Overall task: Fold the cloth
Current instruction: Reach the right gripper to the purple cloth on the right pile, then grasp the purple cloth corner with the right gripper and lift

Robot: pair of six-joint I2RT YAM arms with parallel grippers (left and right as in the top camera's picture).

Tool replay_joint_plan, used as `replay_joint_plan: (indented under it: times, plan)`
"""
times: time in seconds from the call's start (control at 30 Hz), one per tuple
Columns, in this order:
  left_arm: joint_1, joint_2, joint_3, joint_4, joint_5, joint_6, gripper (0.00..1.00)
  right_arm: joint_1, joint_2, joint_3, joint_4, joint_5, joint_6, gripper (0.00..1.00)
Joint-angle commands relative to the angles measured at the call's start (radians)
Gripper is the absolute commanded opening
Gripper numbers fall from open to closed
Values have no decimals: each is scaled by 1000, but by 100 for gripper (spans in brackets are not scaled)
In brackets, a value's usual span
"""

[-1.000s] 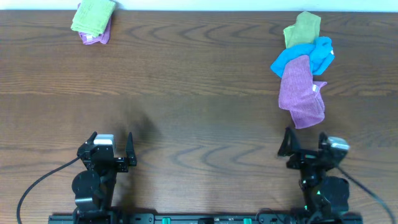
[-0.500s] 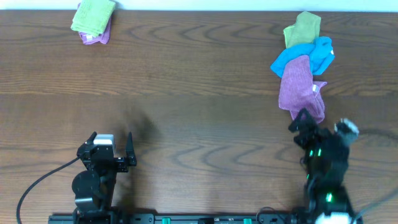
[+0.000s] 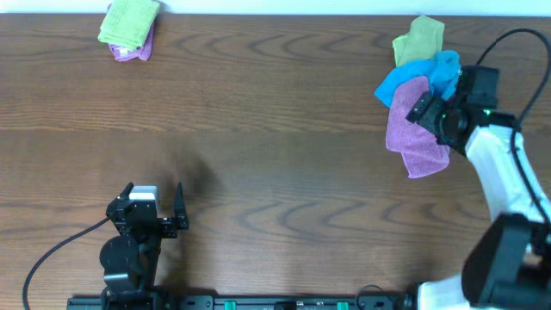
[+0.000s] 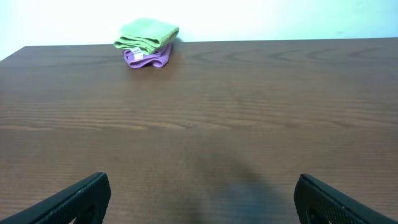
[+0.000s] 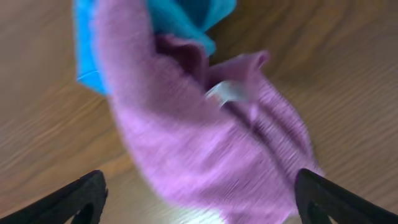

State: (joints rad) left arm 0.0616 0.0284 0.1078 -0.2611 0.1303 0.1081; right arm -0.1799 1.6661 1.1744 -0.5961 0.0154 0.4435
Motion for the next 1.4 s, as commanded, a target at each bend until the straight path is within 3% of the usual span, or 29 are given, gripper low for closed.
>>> replay_joint_plan:
  times: [0.0,0.13,0.27,0.4,0.47,0.6,0.63,0.77,1.07,1.37]
  plan:
    - [-3,0,-25,-9,-7,-3,95,-49,64,45,12,34,-35,94]
    - [-3,0,-25,-10,-7,-3,95,-84,122,50,76,-3,-41,87]
    - [-3,0,-25,-10,-7,-3,95,-102,168,50,172,-50,-32,72]
    - [-3,0,-25,-9,-7,-3,96,-103,194,50,220,-68,-18,50]
    - [-3,0,-25,-9,-7,-3,95,-104,209,50,222,-69,-18,49]
    - [-3,0,-25,-9,-7,-3,95,-106,239,50,222,-72,-18,38]
    - [-3,0,-25,-9,-7,-3,96,-107,244,50,223,-72,-18,34]
    - [-3,0,-25,-9,-7,-3,95,-117,248,50,230,-72,-18,2]
    - [-3,0,-25,-9,-7,-3,95,-126,240,172,166,-214,8,1]
    - [-3,0,-25,-9,-7,-3,95,31,211,662,-185,-252,-159,1]
